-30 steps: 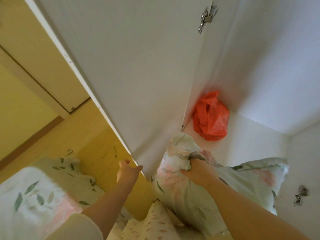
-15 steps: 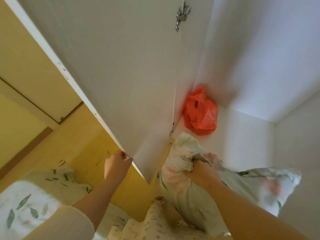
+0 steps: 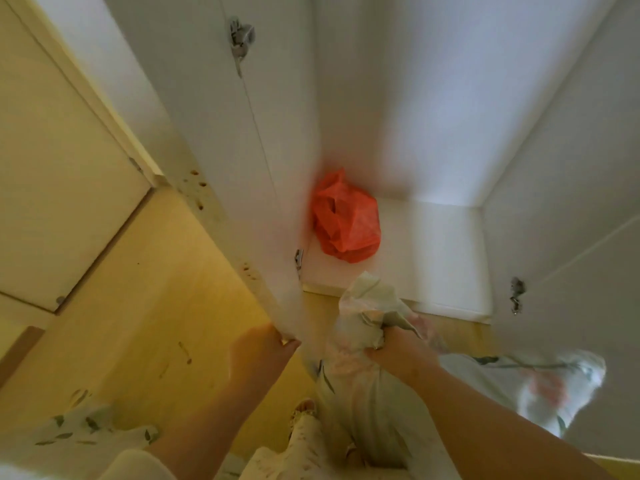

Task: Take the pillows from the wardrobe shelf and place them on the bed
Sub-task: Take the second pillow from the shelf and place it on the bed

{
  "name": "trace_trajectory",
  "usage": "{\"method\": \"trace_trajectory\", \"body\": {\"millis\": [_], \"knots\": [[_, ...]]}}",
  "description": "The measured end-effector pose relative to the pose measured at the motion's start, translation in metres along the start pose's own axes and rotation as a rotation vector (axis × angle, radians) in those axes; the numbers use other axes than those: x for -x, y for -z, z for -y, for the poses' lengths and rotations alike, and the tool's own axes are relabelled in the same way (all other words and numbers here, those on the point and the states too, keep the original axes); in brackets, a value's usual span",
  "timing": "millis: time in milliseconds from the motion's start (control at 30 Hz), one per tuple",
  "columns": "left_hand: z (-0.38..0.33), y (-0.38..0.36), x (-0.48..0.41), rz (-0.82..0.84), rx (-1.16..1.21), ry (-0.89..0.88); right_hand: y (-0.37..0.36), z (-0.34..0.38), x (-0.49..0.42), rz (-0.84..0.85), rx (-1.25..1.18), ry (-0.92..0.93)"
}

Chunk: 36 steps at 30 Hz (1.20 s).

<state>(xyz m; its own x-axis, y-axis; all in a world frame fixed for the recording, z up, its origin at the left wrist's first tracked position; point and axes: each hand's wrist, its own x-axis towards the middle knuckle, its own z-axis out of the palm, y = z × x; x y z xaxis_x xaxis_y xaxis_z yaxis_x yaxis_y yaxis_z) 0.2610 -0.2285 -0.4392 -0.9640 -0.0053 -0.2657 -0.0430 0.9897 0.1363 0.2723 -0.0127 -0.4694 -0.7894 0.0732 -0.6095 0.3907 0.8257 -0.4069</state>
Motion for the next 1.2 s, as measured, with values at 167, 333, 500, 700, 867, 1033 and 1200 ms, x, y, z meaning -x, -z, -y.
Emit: {"method": "trace_trajectory", "body": {"millis": [167, 333, 500, 700, 867, 1033, 1200], "knots": [[-0.046, -0.001, -0.009, 0.011, 0.051, -0.129, 0.012, -0.034, 0.002, -0.036, -0.034, -0.042], [-0.097, 0.009, -0.022, 0.03, 0.026, -0.242, 0.027, -0.064, 0.008, -0.072, -0.105, -0.197], [-0.148, 0.015, -0.05, 0.002, 0.031, -0.352, 0.043, -0.091, 0.01, -0.115, -0.147, -0.245], [-0.204, 0.027, -0.09, 0.017, -0.016, -0.514, 0.064, -0.111, 0.015, -0.193, -0.168, -0.3], [-0.234, 0.032, -0.118, 0.036, -0.127, -0.519, 0.075, -0.123, 0.01, -0.241, -0.15, -0.33], [-0.245, 0.032, -0.145, 0.05, -0.111, -0.525, 0.084, -0.131, -0.001, -0.26, -0.17, -0.358], [-0.254, 0.034, -0.167, 0.058, -0.123, -0.564, 0.089, -0.131, -0.014, -0.248, -0.153, -0.358]]}}
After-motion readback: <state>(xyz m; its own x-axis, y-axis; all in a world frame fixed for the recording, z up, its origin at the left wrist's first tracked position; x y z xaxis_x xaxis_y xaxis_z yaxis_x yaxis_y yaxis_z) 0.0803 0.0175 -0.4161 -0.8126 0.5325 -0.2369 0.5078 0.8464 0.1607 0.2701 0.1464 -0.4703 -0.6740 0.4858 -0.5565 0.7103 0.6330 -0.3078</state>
